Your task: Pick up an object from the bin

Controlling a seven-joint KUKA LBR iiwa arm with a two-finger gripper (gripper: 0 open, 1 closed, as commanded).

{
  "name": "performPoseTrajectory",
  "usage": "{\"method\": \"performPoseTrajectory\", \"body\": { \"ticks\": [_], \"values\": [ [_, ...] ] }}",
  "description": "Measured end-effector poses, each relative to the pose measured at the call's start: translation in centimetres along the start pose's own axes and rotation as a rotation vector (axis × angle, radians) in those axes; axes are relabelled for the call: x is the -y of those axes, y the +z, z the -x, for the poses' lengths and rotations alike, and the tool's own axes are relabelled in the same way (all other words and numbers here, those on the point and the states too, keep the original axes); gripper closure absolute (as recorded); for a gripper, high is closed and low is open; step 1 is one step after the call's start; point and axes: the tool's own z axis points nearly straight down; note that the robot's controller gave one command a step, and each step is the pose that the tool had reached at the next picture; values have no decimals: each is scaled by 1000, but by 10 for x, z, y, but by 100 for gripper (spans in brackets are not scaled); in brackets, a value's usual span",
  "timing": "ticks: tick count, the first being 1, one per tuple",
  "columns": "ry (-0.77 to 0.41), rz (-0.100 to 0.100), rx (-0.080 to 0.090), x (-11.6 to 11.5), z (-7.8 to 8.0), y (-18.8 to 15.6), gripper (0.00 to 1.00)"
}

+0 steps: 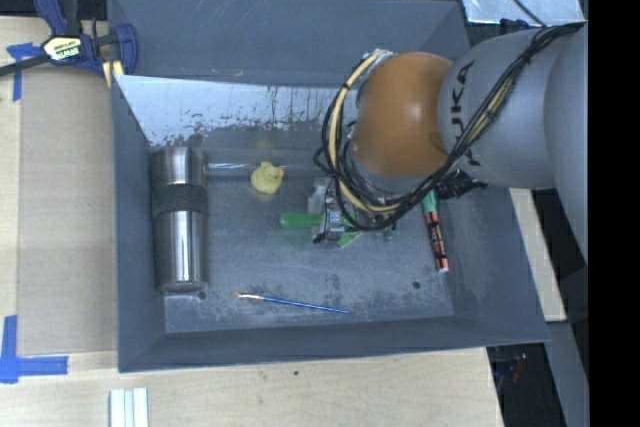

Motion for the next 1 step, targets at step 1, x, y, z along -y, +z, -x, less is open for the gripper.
{"method": "performPoseTrajectory", "body": {
  "ticks": [1],
  "values": [
    [0,0,3,0,1,-17,100]
  ]
}}
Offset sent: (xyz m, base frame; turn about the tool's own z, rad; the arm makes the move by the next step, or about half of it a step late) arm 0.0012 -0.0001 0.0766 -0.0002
